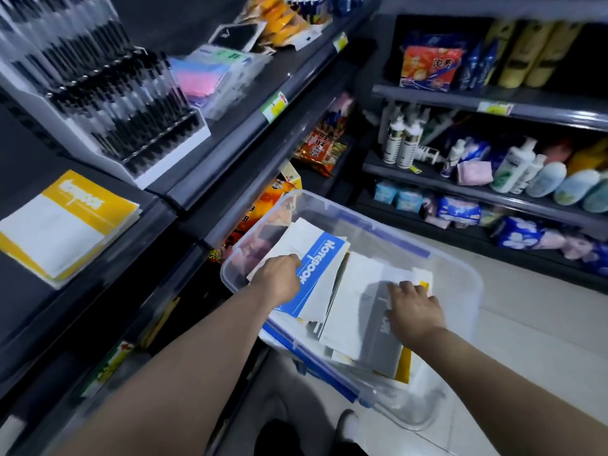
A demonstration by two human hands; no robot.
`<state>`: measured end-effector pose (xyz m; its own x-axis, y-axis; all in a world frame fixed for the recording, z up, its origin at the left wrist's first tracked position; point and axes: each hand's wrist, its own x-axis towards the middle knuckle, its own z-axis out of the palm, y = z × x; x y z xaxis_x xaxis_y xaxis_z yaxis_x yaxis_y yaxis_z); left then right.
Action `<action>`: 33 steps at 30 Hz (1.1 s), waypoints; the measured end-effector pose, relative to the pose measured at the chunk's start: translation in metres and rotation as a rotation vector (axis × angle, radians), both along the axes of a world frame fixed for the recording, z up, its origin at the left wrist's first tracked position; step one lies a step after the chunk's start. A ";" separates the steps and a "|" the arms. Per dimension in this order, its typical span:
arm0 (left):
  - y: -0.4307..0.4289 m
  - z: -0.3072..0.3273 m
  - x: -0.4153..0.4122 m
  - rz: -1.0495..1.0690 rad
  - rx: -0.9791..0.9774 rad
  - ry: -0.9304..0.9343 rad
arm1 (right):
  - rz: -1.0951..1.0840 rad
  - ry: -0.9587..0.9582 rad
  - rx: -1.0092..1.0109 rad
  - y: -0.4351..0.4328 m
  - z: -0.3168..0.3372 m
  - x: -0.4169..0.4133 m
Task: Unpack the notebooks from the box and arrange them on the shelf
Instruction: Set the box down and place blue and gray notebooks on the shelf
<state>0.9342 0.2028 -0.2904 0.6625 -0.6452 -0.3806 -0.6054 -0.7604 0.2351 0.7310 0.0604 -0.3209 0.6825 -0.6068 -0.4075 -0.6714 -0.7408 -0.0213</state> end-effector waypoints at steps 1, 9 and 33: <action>-0.002 -0.004 0.001 -0.006 0.004 0.010 | -0.031 0.002 0.020 0.004 -0.004 -0.003; -0.019 -0.019 0.020 -0.160 -0.006 0.047 | -0.352 -0.069 0.103 0.029 -0.017 0.001; -0.012 -0.024 0.061 -0.402 -0.033 0.037 | -0.860 -0.182 0.164 0.070 -0.025 0.037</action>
<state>0.9952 0.1913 -0.3146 0.3413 -0.8622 -0.3742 -0.8436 -0.4566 0.2825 0.7683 0.1304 -0.3460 0.0806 -0.8822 -0.4639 -0.9693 0.0391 -0.2427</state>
